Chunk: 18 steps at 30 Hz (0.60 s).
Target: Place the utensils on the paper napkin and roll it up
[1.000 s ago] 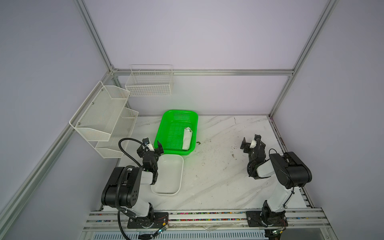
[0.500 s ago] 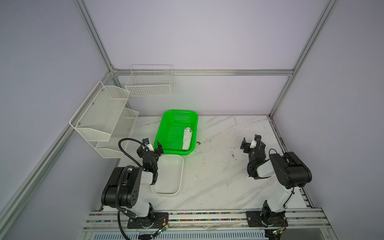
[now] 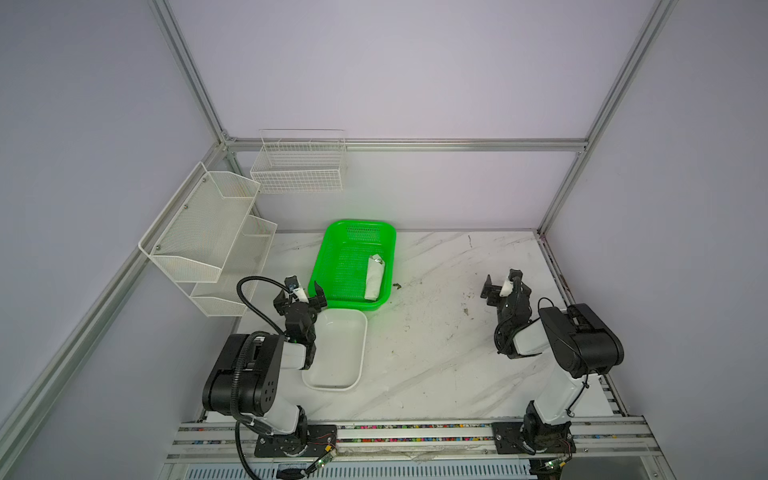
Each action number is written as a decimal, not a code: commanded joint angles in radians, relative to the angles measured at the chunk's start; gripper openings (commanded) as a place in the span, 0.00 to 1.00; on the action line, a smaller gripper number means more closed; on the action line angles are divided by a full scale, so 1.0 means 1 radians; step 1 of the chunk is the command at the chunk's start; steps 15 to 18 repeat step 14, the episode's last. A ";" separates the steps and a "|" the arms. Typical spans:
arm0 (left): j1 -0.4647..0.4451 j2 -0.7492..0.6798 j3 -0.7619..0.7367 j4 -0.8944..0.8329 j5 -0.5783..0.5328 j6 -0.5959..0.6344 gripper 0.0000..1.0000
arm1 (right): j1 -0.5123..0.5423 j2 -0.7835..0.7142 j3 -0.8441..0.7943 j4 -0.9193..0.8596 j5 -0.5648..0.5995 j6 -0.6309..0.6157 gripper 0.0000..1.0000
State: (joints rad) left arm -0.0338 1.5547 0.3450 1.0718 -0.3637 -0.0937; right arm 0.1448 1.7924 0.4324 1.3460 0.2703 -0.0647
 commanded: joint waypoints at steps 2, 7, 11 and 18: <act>0.005 0.019 0.022 -0.097 -0.020 0.045 1.00 | 0.001 -0.004 0.013 0.047 0.009 -0.003 0.97; 0.006 0.019 0.022 -0.098 -0.020 0.045 1.00 | 0.000 -0.003 0.013 0.047 0.009 -0.003 0.97; 0.005 0.019 0.023 -0.098 -0.020 0.046 1.00 | 0.001 -0.003 0.016 0.043 0.007 0.001 0.98; 0.005 0.019 0.023 -0.097 -0.020 0.046 1.00 | 0.001 -0.004 0.014 0.043 0.008 0.000 0.97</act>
